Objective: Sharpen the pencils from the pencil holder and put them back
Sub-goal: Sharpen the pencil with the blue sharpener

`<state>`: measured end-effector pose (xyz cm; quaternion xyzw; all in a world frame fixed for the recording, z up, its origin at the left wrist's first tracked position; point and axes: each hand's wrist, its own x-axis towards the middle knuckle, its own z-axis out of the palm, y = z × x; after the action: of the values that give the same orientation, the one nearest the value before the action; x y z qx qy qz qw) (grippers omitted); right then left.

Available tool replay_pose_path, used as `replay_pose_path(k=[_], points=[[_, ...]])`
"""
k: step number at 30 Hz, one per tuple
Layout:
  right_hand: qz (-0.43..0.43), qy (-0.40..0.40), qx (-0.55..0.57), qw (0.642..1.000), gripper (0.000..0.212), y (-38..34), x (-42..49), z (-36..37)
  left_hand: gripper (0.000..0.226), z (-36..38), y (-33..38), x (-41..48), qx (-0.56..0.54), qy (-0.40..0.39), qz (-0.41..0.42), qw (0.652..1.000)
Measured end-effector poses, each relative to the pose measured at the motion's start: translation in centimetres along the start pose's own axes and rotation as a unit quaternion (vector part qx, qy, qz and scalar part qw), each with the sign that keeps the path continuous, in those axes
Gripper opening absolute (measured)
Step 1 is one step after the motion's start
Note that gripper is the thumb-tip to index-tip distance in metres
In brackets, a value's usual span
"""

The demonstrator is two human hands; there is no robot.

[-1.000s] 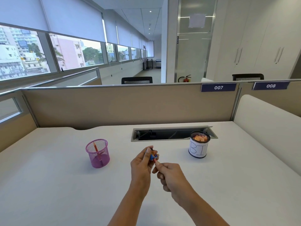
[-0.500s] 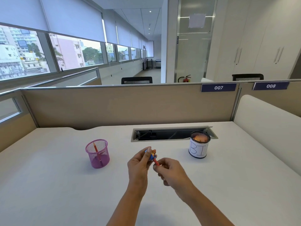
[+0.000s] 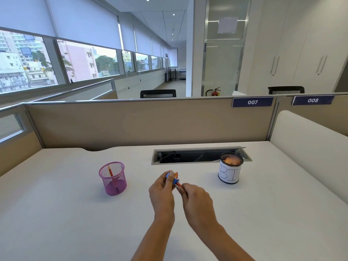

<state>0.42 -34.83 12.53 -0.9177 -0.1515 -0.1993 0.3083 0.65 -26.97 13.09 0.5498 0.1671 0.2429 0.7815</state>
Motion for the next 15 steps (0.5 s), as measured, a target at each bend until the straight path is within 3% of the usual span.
replay_pose_path(k=[3,6,10,12,15], points=[[0.093,-0.074,0.143,0.983,0.033,-0.1,0.4,-0.4,0.012,-0.4,0.2,0.3,-0.011,-0.044,-0.013,0.999],[0.204,-0.147,0.293,0.922,0.031,-0.6,0.6,-1.5,0.016,-0.6,0.5,0.5,-0.024,-0.081,-0.029,0.996],[0.344,-0.233,0.509,0.754,0.028,-1.1,0.7,-3.3,0.021,-0.8,0.8,0.7,-0.072,-0.125,-0.061,0.988],[0.400,-0.263,0.589,0.651,0.029,-1.1,0.9,-3.7,0.024,-0.9,0.9,0.7,-0.122,-0.141,-0.088,0.978],[0.445,-0.274,0.682,0.511,0.037,-0.9,1.1,-3.7,0.025,-0.9,0.7,0.7,-0.173,-0.148,-0.124,0.966]])
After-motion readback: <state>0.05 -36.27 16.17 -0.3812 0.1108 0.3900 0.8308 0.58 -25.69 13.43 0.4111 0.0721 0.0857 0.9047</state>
